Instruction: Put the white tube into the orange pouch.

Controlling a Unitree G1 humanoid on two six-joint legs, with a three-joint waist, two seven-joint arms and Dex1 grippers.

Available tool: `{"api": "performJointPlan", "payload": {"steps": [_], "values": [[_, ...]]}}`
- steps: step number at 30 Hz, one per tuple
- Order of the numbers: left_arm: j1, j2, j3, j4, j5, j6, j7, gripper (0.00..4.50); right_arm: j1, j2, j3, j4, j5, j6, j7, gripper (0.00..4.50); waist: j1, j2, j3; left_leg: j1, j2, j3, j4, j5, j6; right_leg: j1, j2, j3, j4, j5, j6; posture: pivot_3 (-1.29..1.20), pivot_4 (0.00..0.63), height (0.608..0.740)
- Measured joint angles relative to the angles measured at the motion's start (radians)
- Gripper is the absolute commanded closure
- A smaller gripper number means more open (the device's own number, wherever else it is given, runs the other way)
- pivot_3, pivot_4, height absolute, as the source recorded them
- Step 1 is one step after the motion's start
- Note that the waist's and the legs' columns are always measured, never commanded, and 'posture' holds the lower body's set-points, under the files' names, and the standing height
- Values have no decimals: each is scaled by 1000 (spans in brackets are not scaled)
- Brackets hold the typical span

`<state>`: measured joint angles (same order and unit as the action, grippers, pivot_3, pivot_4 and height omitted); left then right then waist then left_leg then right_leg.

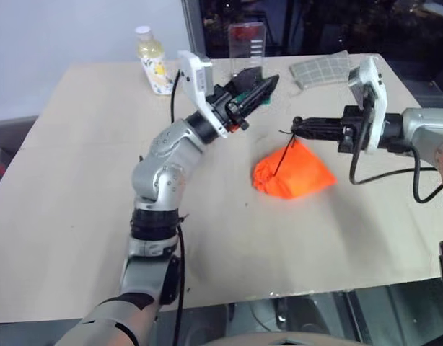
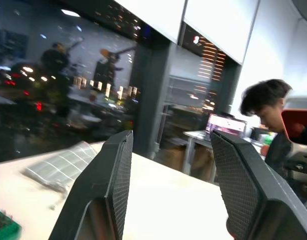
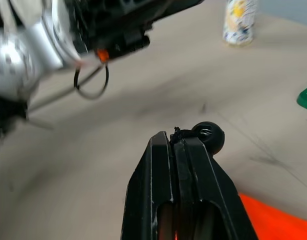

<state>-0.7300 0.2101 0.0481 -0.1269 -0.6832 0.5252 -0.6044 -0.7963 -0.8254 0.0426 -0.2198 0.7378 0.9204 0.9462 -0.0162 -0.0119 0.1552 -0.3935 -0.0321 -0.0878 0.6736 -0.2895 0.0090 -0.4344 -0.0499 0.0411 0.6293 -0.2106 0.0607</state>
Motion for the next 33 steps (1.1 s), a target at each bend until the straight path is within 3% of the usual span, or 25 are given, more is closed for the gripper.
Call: {"api": "performJointPlan", "payload": {"steps": [3,10,12,23,33], "values": [[35,23,-25,-9,7,5,-37,1986,30,-50,43,-22,-76,-90,71,4500,3,0,0,0,0,0,1,0,0,0,0,0,0,0,0,0,150,740],[75,250,-288,5,407,-418,-298,1986,74,-133,56,-55,-100,-142,215,4500,6,0,0,1,0,2,1,0,0,1,0,0,1,0,0,0,150,740],[77,269,-341,33,482,-523,-351,1986,74,-146,57,-60,-103,-152,249,4500,7,0,0,1,0,1,1,0,0,1,0,0,0,0,0,0,150,740],[22,217,-402,186,581,-792,-461,1986,74,-210,123,-81,-175,-205,424,4500,10,0,0,-1,0,1,5,-1,2,1,0,-1,1,0,0,0,150,740],[15,162,-396,169,511,-725,-484,1986,49,-184,193,-86,-246,-228,460,4500,8,0,0,0,0,1,11,-2,4,2,0,0,6,0,0,0,150,740]]}}
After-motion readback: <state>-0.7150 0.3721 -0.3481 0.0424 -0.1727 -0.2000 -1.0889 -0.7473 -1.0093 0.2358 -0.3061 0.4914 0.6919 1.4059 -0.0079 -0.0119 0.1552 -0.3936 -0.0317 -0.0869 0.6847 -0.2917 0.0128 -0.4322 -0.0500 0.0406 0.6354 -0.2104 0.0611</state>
